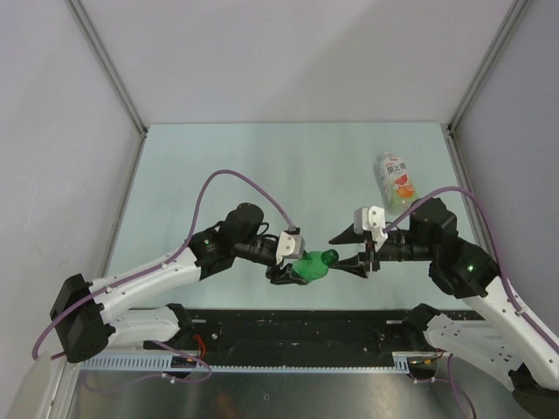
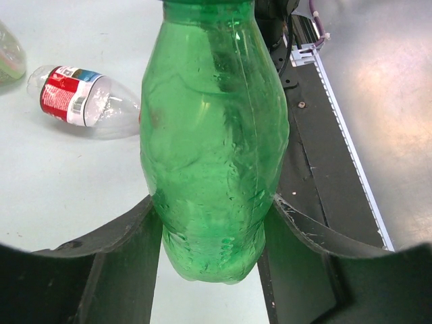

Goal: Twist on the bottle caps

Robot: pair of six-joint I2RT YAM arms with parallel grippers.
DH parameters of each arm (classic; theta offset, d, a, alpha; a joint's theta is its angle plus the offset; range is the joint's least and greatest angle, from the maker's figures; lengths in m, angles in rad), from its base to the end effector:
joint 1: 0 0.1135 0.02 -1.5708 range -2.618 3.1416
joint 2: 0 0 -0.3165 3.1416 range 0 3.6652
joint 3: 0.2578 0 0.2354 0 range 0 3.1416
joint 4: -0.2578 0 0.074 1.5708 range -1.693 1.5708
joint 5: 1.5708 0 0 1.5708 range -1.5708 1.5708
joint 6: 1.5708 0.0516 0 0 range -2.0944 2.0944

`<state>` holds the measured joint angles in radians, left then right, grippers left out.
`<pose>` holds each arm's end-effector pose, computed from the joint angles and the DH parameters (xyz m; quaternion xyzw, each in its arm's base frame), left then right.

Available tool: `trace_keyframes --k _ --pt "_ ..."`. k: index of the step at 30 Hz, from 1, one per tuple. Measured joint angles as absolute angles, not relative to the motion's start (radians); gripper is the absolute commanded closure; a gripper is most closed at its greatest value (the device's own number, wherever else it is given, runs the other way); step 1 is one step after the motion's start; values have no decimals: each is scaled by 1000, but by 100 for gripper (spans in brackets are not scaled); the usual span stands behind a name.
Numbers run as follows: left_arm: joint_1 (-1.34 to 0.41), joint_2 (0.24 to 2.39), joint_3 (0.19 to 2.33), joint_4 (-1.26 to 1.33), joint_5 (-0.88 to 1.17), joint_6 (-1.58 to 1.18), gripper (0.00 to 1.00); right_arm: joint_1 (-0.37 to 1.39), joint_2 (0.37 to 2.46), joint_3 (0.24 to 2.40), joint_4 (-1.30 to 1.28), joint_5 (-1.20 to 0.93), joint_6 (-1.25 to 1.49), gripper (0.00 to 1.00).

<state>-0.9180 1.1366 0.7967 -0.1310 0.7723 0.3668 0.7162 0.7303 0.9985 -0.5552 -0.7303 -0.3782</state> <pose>0.1052 -0.1969 0.3310 0.6308 0.5144 -0.4407 0.3785 0.0495 0.0888 0.4110 -0.5718 0.5277 0.3760 0.5032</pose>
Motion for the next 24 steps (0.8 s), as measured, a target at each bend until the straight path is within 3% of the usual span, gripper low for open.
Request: trace_keyframes --k 5,11,18,24 --pt "-918 1137 797 -132 773 367 100 723 736 998 -556 -725 -379 55" --pt "-918 1137 797 -136 773 366 100 733 737 998 -556 -715 -368 81" --pt "-918 1128 802 -145 700 357 100 736 754 998 -547 -628 -273 95" --pt "-918 1105 814 -133 444 312 100 739 815 999 -448 -332 72 100"
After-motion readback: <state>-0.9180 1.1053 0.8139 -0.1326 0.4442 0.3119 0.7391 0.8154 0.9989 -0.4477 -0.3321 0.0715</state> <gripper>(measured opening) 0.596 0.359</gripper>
